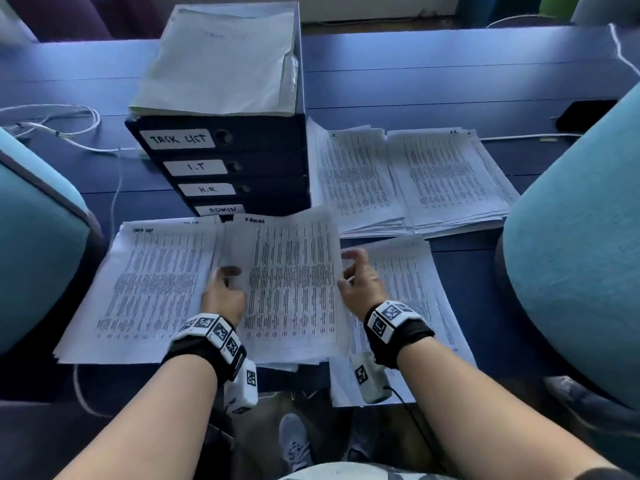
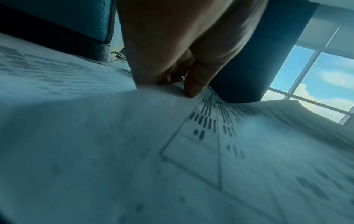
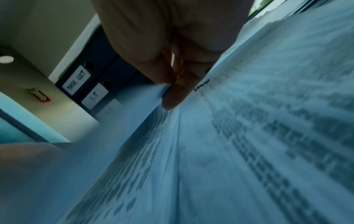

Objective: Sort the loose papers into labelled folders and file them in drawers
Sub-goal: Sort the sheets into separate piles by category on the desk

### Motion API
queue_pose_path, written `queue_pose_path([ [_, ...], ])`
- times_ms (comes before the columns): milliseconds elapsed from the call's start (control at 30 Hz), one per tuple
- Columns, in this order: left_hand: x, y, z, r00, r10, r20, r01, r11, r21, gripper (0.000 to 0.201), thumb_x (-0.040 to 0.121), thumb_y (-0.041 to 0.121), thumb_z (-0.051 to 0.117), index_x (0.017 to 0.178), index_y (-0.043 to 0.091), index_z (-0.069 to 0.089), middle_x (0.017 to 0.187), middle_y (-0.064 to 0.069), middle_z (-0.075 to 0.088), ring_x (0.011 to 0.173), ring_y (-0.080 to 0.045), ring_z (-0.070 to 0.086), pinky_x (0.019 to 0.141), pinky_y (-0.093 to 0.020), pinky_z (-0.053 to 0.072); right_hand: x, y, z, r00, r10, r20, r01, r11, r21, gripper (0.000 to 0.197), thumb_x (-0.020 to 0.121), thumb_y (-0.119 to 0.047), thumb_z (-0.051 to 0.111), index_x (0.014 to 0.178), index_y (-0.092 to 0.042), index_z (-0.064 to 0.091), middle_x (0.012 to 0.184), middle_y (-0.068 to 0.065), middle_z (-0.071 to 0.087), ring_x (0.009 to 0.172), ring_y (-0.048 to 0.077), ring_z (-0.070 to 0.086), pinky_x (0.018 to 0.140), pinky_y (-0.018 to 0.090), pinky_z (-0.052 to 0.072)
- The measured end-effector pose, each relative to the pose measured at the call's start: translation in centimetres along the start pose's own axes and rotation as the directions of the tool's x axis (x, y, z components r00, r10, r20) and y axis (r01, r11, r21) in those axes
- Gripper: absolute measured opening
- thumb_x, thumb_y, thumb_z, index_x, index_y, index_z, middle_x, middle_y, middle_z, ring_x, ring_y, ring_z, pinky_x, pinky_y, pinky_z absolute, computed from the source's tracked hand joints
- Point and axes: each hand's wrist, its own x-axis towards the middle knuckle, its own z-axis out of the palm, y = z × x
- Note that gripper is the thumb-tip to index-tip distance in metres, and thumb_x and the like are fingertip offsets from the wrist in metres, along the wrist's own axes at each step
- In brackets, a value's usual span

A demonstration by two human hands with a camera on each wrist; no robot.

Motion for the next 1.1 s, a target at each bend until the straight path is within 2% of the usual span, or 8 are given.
queue_pose_path([
  [100, 0.5, -1.2, -0.9, 1.0, 0.007, 0.02, -0.009, 0.997, 0.074, 0.049, 0.09, -0.005, 0.042, 0.126, 0.025, 0.059, 0.129, -0.012, 0.057, 0.088, -0.039, 0.065, 0.072, -0.04, 0.057, -0.2, -0.3, 2.2, 0.999, -0.046, 0.016, 0.048, 0.988, -0.149, 0.018, 0.093, -0.006, 0.054, 0.106, -0.014, 0.062, 0.106, -0.001, 0.056, 0.097, 0.014, 0.056, 0.091, 0.023, 0.048],
  [200, 1.1, -2.1, -1.4, 0.998, 0.038, 0.041, -0.042, 0.995, 0.087, 0.058, 0.087, -0.012, 0.048, 0.131, 0.025, 0.057, 0.139, -0.004, 0.05, 0.063, -0.018, 0.056, 0.043, -0.023, 0.044, -0.5, -0.6, 3.5, 0.998, -0.044, 0.043, 0.052, 0.976, -0.212, 0.025, 0.094, -0.008, 0.052, 0.115, -0.013, 0.064, 0.115, 0.0, 0.054, 0.104, 0.015, 0.055, 0.092, 0.015, 0.038],
  [367, 2.1, -2.9, -1.6, 0.994, 0.093, 0.056, -0.101, 0.984, 0.15, 0.058, 0.086, -0.013, 0.051, 0.133, 0.021, 0.057, 0.14, -0.001, 0.043, 0.075, -0.014, 0.055, 0.044, -0.013, 0.04, -0.7, -1.2, 4.6, 0.995, -0.004, 0.095, 0.031, 0.959, -0.282, 0.037, 0.093, -0.003, 0.049, 0.127, -0.014, 0.058, 0.122, 0.001, 0.049, 0.112, 0.017, 0.052, 0.093, 0.014, 0.036],
  [467, 2.5, -3.3, -1.7, 0.994, 0.086, 0.066, -0.096, 0.981, 0.169, 0.057, 0.085, -0.012, 0.054, 0.134, 0.016, 0.056, 0.138, -0.004, 0.042, 0.095, -0.023, 0.058, 0.068, -0.029, 0.056, -0.8, -1.2, 5.1, 0.99, 0.034, 0.135, 0.012, 0.946, -0.325, 0.045, 0.091, 0.001, 0.049, 0.133, -0.016, 0.054, 0.125, 0.001, 0.045, 0.109, 0.015, 0.051, 0.09, 0.013, 0.035],
  [533, 2.7, -3.5, -1.6, 0.995, 0.073, 0.067, -0.086, 0.974, 0.21, 0.058, 0.082, -0.014, 0.054, 0.133, 0.014, 0.057, 0.137, -0.005, 0.041, 0.107, -0.028, 0.055, 0.089, -0.039, 0.055, -0.9, -1.1, 5.4, 0.987, 0.048, 0.154, 0.009, 0.937, -0.35, 0.048, 0.091, 0.0, 0.049, 0.136, -0.017, 0.052, 0.128, 0.0, 0.041, 0.109, 0.015, 0.05, 0.091, 0.012, 0.034],
  [700, 2.8, -3.1, -1.2, 0.99, 0.14, 0.004, -0.133, 0.936, 0.326, 0.057, 0.08, -0.014, 0.056, 0.125, 0.02, 0.062, 0.133, -0.009, 0.038, 0.122, -0.031, 0.041, 0.101, -0.046, 0.046, -0.6, -1.1, 5.8, 0.999, 0.0, 0.054, 0.023, 0.904, -0.426, 0.041, 0.088, -0.007, 0.056, 0.126, -0.021, 0.059, 0.136, 0.003, 0.036, 0.127, 0.021, 0.036, 0.111, 0.03, 0.032],
  [967, 1.7, -0.8, 0.7, 0.946, 0.2, 0.256, -0.276, 0.911, 0.307, 0.057, 0.083, -0.01, 0.05, 0.126, 0.028, 0.056, 0.118, 0.0, 0.052, 0.08, -0.025, 0.064, 0.063, -0.039, 0.061, 0.0, -0.5, 3.8, 0.997, -0.043, -0.072, 0.015, 0.934, -0.356, 0.025, 0.091, -0.011, 0.055, 0.113, -0.014, 0.066, 0.117, 0.004, 0.053, 0.111, 0.022, 0.05, 0.096, 0.034, 0.046],
  [1100, -0.4, 0.9, 3.6, 0.882, 0.281, 0.379, -0.392, 0.883, 0.259, 0.044, 0.09, -0.001, 0.055, 0.129, 0.019, 0.055, 0.123, 0.002, 0.056, 0.11, -0.018, 0.059, 0.095, -0.031, 0.052, 0.1, 1.1, 1.5, 0.987, -0.005, -0.159, -0.048, 0.945, -0.324, 0.019, 0.093, -0.014, 0.053, 0.103, -0.014, 0.069, 0.106, 0.004, 0.057, 0.1, 0.023, 0.055, 0.083, 0.032, 0.05],
])
